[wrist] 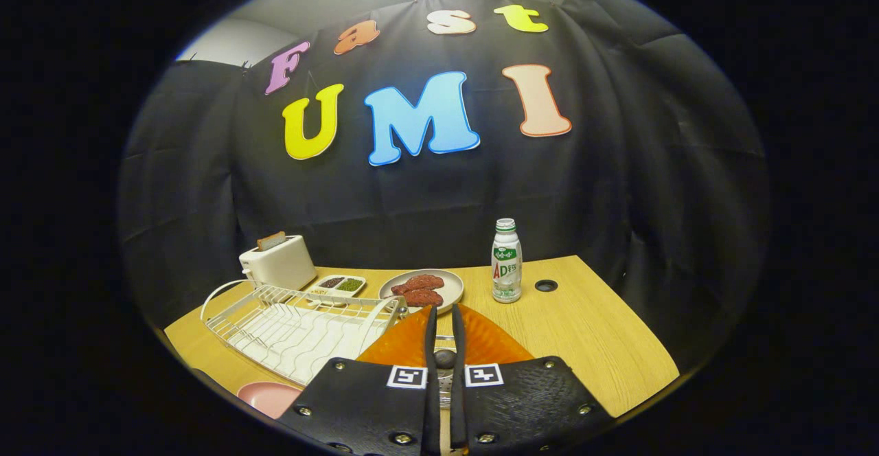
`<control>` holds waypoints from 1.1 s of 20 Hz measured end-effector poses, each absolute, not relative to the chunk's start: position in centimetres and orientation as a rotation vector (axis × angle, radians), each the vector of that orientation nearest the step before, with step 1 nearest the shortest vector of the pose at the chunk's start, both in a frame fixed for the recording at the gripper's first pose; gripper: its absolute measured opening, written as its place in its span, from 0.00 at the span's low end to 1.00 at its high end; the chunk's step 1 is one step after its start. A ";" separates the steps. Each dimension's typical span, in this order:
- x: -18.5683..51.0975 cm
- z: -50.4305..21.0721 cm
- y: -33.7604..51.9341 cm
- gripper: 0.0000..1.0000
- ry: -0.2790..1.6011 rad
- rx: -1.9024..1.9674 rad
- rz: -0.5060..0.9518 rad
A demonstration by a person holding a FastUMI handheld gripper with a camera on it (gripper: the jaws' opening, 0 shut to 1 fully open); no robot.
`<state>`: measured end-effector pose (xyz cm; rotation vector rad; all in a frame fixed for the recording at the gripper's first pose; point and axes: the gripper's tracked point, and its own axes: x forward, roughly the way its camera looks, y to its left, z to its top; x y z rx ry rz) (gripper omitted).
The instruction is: Take the plate from the dish rack, then take the spoon from the basket and place it into the plate.
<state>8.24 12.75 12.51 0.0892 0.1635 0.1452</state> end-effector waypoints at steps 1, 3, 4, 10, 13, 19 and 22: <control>7.9 13.5 12.7 0.06 0.157 0.079 0.140; 7.1 15.5 13.0 0.06 0.141 0.065 0.137; 6.8 16.3 13.1 0.06 0.140 0.060 0.136; 4.4 21.7 13.2 0.06 0.101 0.043 0.103; 2.8 22.9 13.6 0.06 0.107 0.042 0.104; -0.6 23.8 16.3 0.06 0.129 0.035 0.133; -1.7 23.3 18.6 0.06 0.147 0.018 0.167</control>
